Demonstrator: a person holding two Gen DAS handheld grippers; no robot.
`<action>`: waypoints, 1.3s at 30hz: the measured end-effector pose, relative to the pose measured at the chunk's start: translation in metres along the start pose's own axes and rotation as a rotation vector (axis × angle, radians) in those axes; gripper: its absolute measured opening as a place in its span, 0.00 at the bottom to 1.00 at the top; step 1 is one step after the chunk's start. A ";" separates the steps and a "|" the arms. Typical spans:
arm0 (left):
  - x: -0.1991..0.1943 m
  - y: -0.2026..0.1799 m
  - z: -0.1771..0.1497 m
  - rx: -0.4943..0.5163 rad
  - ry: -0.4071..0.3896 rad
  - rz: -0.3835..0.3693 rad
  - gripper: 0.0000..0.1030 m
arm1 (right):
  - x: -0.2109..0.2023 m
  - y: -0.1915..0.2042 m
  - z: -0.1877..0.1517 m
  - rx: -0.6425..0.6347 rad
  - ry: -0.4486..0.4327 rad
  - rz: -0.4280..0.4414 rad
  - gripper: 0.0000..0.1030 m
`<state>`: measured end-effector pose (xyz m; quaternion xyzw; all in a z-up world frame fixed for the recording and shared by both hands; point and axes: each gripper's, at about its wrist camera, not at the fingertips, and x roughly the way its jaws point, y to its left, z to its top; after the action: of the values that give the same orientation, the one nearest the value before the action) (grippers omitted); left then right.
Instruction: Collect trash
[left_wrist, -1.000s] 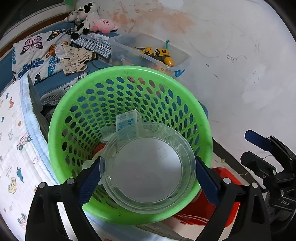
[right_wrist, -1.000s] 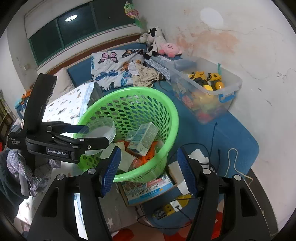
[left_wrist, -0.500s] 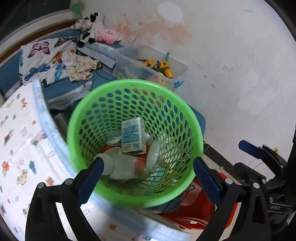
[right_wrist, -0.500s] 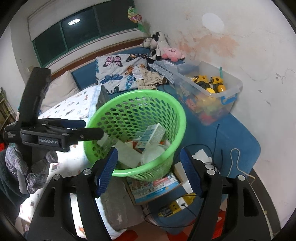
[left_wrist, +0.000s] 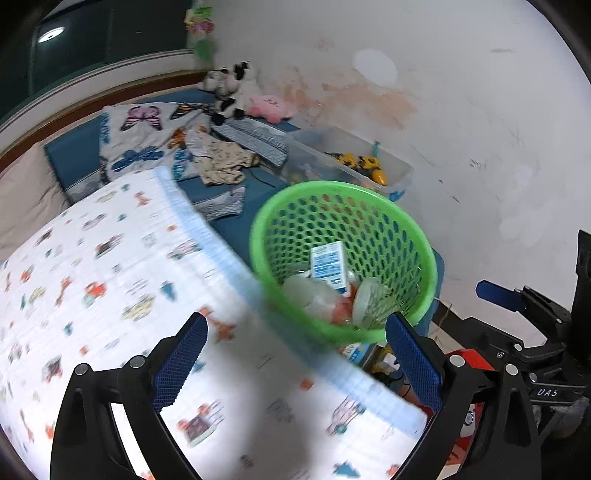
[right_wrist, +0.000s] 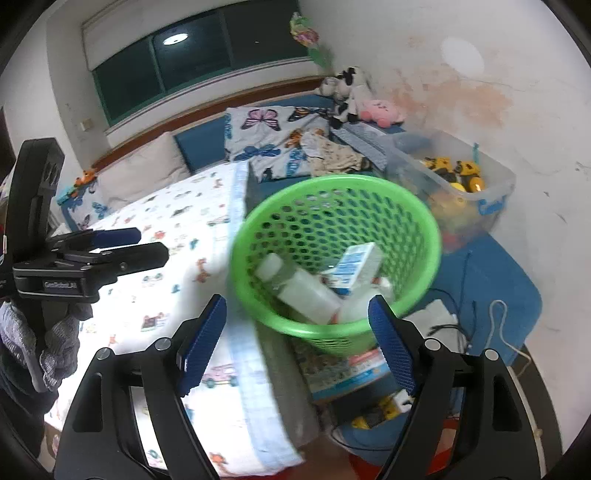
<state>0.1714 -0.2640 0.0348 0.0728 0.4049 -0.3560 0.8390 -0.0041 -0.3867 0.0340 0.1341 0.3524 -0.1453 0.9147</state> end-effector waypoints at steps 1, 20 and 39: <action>-0.004 0.004 -0.002 -0.010 -0.006 0.013 0.91 | 0.001 0.005 -0.001 -0.003 0.000 0.009 0.79; -0.103 0.085 -0.080 -0.150 -0.123 0.241 0.93 | 0.007 0.098 -0.016 -0.116 -0.005 0.027 0.88; -0.158 0.112 -0.136 -0.238 -0.206 0.367 0.93 | -0.006 0.136 -0.030 -0.093 -0.048 0.040 0.90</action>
<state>0.0932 -0.0409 0.0413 0.0092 0.3363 -0.1532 0.9292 0.0221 -0.2498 0.0362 0.0952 0.3341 -0.1135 0.9308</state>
